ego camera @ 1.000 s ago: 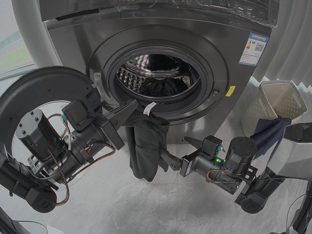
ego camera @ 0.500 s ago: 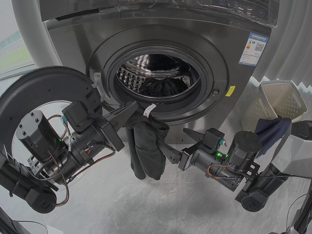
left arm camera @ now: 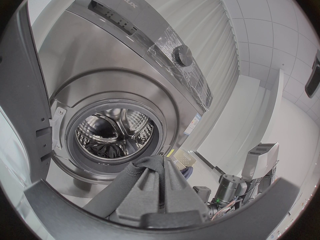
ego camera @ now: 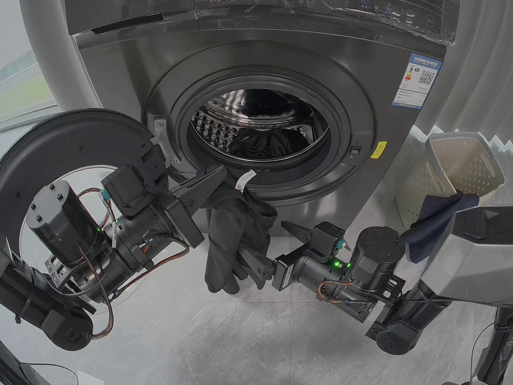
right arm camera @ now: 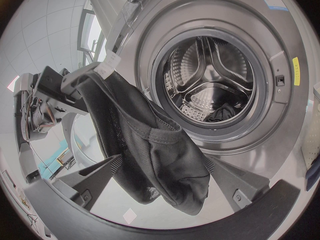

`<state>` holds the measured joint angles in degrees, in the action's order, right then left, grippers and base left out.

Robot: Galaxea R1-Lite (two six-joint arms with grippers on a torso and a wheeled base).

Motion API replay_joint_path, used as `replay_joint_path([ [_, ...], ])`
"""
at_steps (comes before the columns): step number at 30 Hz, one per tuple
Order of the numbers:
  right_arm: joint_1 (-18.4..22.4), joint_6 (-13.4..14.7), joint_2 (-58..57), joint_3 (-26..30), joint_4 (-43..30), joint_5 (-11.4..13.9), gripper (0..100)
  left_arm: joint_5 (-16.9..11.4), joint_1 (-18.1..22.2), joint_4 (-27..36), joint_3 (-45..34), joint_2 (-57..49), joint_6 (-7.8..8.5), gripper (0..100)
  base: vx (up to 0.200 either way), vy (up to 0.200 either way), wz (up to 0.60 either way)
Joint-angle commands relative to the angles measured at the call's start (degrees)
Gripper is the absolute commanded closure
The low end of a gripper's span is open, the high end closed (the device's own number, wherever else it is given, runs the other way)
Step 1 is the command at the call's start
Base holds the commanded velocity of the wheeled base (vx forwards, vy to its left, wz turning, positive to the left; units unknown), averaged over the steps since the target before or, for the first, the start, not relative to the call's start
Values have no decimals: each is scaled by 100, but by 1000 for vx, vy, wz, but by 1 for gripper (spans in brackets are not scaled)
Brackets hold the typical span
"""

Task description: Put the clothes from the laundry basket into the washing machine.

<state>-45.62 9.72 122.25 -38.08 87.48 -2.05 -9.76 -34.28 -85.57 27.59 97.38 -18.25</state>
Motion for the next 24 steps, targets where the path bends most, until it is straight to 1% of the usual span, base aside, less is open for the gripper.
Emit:
replay_joint_path([
  [1,53,-5,440,-340,6,-6,0,1,0,-4,-17,0,-3,100,0,0,0],
  [5,71,4,537,-683,6,-15,0,1,9,-4,-25,0,-3,100,0,0,0],
  [13,106,57,475,-999,67,-24,0,-8,0,-4,-17,18,-3,100,0,0,0],
  [19,150,74,458,-920,76,-24,0,1,0,-4,-17,9,-3,100,0,0,0],
  [21,220,74,432,-823,76,-24,0,1,0,-4,-34,0,6,100,0,0,0],
  [24,299,74,352,-823,76,-24,0,1,9,-4,-43,0,6,100,0,0,0],
])
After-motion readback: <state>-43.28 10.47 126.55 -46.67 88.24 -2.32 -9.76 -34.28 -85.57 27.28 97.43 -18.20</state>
